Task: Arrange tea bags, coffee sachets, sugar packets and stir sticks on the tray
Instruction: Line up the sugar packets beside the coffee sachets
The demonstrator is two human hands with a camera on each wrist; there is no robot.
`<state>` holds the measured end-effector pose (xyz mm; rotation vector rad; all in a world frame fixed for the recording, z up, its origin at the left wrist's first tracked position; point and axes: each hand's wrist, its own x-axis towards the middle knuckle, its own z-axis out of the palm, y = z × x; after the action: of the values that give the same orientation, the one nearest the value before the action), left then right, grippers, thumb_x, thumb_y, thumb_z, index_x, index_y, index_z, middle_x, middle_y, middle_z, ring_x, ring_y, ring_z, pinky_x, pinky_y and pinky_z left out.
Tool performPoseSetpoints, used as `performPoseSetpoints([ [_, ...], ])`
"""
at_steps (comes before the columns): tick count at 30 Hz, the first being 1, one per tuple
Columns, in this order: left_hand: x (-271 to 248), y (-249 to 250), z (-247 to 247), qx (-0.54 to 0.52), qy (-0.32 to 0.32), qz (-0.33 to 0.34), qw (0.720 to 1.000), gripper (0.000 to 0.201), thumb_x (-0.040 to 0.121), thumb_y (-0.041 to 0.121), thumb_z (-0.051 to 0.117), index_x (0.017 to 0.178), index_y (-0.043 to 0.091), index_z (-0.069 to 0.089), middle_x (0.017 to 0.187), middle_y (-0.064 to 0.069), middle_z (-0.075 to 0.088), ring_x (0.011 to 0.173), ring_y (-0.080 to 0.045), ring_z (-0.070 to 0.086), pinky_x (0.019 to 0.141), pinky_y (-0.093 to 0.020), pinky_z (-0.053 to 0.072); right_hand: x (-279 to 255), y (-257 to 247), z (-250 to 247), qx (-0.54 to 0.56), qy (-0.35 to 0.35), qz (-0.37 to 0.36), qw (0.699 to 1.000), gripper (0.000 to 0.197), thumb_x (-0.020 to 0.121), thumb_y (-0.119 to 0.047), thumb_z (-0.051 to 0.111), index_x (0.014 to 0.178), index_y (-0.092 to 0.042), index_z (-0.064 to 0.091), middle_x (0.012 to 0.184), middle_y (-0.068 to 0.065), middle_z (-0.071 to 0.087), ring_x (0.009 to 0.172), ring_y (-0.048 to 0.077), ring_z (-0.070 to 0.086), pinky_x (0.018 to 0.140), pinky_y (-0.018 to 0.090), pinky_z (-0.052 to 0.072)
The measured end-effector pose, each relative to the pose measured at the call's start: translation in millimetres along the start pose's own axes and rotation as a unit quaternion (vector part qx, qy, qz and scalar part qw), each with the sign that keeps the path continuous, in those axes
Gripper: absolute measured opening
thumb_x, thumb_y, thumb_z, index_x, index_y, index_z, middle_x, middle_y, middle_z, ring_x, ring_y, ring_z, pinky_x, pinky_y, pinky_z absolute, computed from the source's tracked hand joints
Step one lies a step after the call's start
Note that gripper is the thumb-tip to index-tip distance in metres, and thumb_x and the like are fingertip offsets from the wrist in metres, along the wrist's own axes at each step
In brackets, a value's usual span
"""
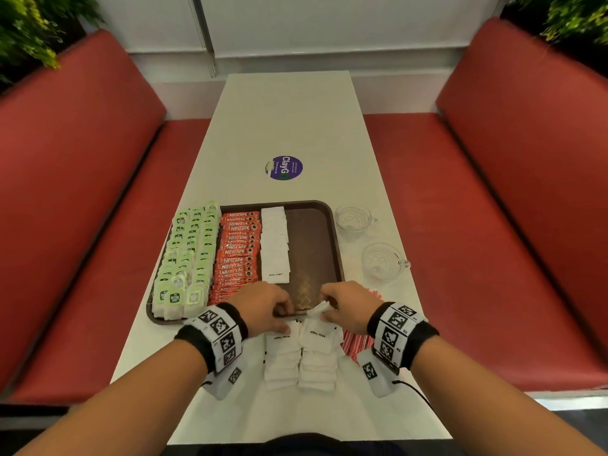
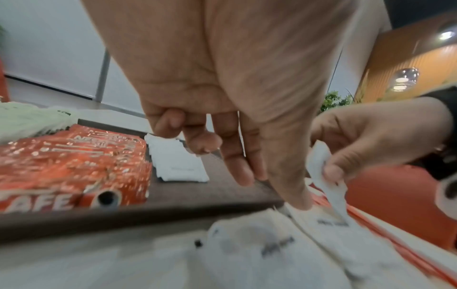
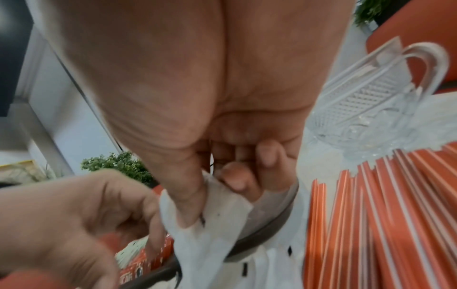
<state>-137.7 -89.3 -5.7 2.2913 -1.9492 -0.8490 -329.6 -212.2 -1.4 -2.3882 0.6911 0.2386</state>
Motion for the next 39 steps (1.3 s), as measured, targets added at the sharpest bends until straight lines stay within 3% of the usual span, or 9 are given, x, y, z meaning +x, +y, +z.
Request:
performPoseSetpoints([
  [7, -10.1, 1.2, 29.9, 0.028, 0.008, -0.013, 0.999, 0.047, 0.077, 0.045, 0.079, 0.118, 0.031, 0.062, 0.107, 0.012, 0.059, 0.097, -0.009, 0.056, 0.086, -0.026, 0.048, -8.8, -1.4, 0.2, 0.062, 0.03, 0.022, 0.997, 0.01, 0.086, -0.011, 0.063, 0.088, -0.009, 0.054, 0.08, 0.0, 0.056, 0.072, 0.019, 0.058, 0.064, 0.028, 0.046],
  [12, -7.9, 1.9, 31.2, 0.024, 0.013, -0.009, 1.0, 0.034, 0.087, 0.034, 0.07, 0.118, 0.028, 0.061, 0.096, 0.009, 0.056, 0.089, -0.014, 0.055, 0.081, -0.032, 0.049, -11.9, -3.7, 1.8, 0.115, 0.003, 0.033, 0.993, 0.027, 0.095, -0.006, 0.046, 0.083, -0.029, 0.039, 0.095, 0.0, 0.069, 0.073, 0.017, 0.067, 0.061, 0.03, 0.053],
  [17, -14.8, 7.0, 10.8, -0.064, 0.111, 0.028, 0.991, 0.007, 0.088, 0.032, 0.067, 0.094, 0.031, 0.063, 0.081, 0.015, 0.057, 0.075, -0.009, 0.054, 0.069, -0.027, 0.045, -10.1, -5.7, 4.8, 0.139, 0.026, 0.005, 0.99, 0.017, 0.096, -0.008, 0.046, 0.1, -0.024, 0.042, 0.086, 0.01, 0.064, 0.064, 0.018, 0.052, 0.06, 0.041, 0.047],
  [20, -20.5, 12.0, -1.9, -0.181, 0.155, 0.025, 0.971, 0.011, 0.086, 0.03, 0.071, 0.085, 0.032, 0.06, 0.078, 0.013, 0.067, 0.072, -0.006, 0.062, 0.066, -0.026, 0.052, -8.3, -9.7, 6.1, 0.143, 0.026, -0.012, 0.989, 0.022, 0.094, -0.023, 0.059, 0.114, -0.026, 0.049, 0.086, -0.001, 0.063, 0.063, 0.008, 0.053, 0.058, 0.024, 0.041],
  [26, -22.2, 17.1, -9.6, -0.25, 0.179, 0.012, 0.951, 0.011, 0.09, 0.037, 0.07, 0.095, 0.031, 0.063, 0.084, 0.013, 0.073, 0.077, 0.0, 0.067, 0.069, -0.016, 0.052, 4.1, -16.6, 3.1, 0.164, 0.084, -0.054, 0.981, 0.018, 0.093, -0.035, 0.067, 0.08, -0.039, 0.056, 0.083, -0.013, 0.057, 0.075, 0.005, 0.054, 0.068, 0.025, 0.042],
  [29, -20.0, 10.6, -10.0, -0.231, 0.173, -0.002, 0.958, 0.012, 0.088, 0.04, 0.071, 0.094, 0.029, 0.069, 0.079, 0.013, 0.069, 0.073, 0.001, 0.062, 0.063, -0.016, 0.048, 5.4, -18.5, -0.1, 0.139, 0.075, -0.064, 0.985, 0.017, 0.093, -0.034, 0.067, 0.08, -0.037, 0.057, 0.081, -0.012, 0.054, 0.075, 0.004, 0.052, 0.07, 0.026, 0.042],
  [33, -11.0, -1.8, -12.1, -0.18, 0.178, -0.07, 0.965, 0.015, 0.087, 0.039, 0.073, 0.09, 0.025, 0.072, 0.073, 0.011, 0.063, 0.069, -0.002, 0.057, 0.059, -0.019, 0.04, 9.1, -14.6, -0.6, 0.152, 0.076, -0.032, 0.985, 0.005, 0.097, -0.028, 0.061, 0.101, -0.028, 0.064, 0.096, -0.009, 0.064, 0.084, 0.009, 0.059, 0.076, 0.028, 0.047],
  [36, 2.1, -19.4, -12.4, -0.141, 0.179, -0.166, 0.959, 0.019, 0.087, 0.039, 0.072, 0.092, 0.022, 0.068, 0.081, 0.006, 0.063, 0.079, -0.016, 0.06, 0.072, -0.03, 0.05, 11.7, -9.8, -4.1, 0.198, 0.076, 0.011, 0.977, 0.017, 0.099, -0.016, 0.05, 0.114, -0.022, 0.051, 0.114, -0.004, 0.066, 0.067, 0.009, 0.057, 0.061, 0.021, 0.045],
  [39, 14.6, -31.4, -7.9, -0.121, 0.158, -0.217, 0.956, 0.031, 0.086, 0.036, 0.075, 0.112, 0.025, 0.063, 0.091, 0.006, 0.063, 0.088, -0.017, 0.061, 0.08, -0.031, 0.051, 13.0, -7.8, -8.6, 0.222, 0.077, 0.029, 0.972, 0.007, 0.097, -0.013, 0.048, 0.103, -0.016, 0.045, 0.094, 0.006, 0.072, 0.053, 0.007, 0.051, 0.05, 0.023, 0.044],
])
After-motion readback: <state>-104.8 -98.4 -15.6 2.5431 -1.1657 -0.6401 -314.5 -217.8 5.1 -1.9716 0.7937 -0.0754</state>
